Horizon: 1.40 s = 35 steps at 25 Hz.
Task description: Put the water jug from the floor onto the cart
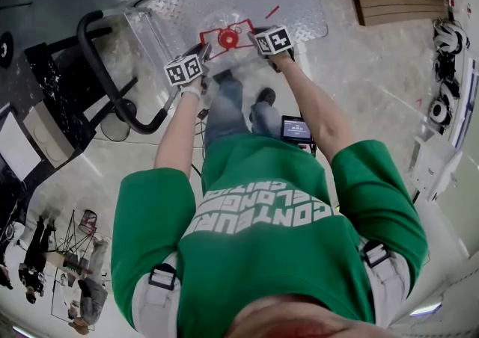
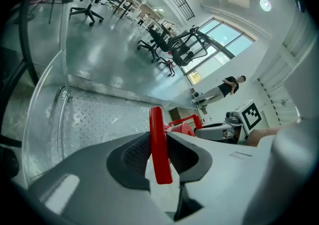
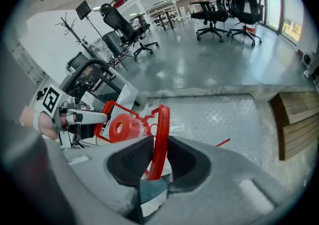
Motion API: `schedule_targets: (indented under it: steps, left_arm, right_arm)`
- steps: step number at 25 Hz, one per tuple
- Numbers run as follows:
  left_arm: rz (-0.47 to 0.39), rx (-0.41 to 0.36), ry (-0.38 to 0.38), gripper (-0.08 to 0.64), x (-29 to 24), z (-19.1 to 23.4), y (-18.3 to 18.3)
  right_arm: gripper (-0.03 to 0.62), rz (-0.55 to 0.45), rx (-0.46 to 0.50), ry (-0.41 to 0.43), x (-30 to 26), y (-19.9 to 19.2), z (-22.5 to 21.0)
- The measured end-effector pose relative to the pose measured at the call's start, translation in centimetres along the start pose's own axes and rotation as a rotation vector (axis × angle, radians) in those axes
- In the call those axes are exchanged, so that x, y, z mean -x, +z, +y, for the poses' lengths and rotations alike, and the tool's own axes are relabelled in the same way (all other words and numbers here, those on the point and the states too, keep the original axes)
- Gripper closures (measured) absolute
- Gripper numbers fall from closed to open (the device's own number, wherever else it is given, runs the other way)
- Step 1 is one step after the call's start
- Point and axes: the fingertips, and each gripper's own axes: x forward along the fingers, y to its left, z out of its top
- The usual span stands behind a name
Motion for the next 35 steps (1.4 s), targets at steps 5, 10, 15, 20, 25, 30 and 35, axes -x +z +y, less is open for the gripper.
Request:
schedule_targets:
  steps: [5, 10, 15, 20, 25, 30, 35]
  left_arm:
    - [0.047, -0.026, 0.002, 0.459, -0.1, -0.2, -1.1]
    - [0.027, -0.052, 0.035, 0.448, 0.8, -0.3, -1.1]
    - [-0.060, -0.117, 0.097, 0.449, 3.7, -1.1, 0.2]
    - [-0.228, -0.199, 0.125, 0.481, 8.9, -5.4, 0.9]
    - [-0.394, -0.263, 0.140, 0.526, 14.7, -11.5, -1.8]
    - [-0.538, -0.349, 0.123, 0.549, 19.8, -19.4, -4.9]
    - [-0.658, -0.453, 0.107, 0.549, 24.2, -26.9, -7.2]
  right_arm:
    - [0.512, 0.033, 0.048, -0.021, 0.0, -0.8, -0.3]
    - [0.492, 0.004, 0.041, -0.041, 0.9, -0.6, -0.7]
    - [0.492, -0.070, 0.085, -0.037, 3.7, 0.3, -1.1]
    - [0.513, -0.204, 0.177, -0.010, 9.3, 0.8, -1.2]
    - [0.598, -0.362, 0.278, 0.028, 16.9, -1.1, -0.5]
    - [0.598, -0.509, 0.414, 0.035, 25.9, -4.2, 1.2]
    - [0.598, -0.637, 0.572, 0.029, 34.0, -7.3, 4.0]
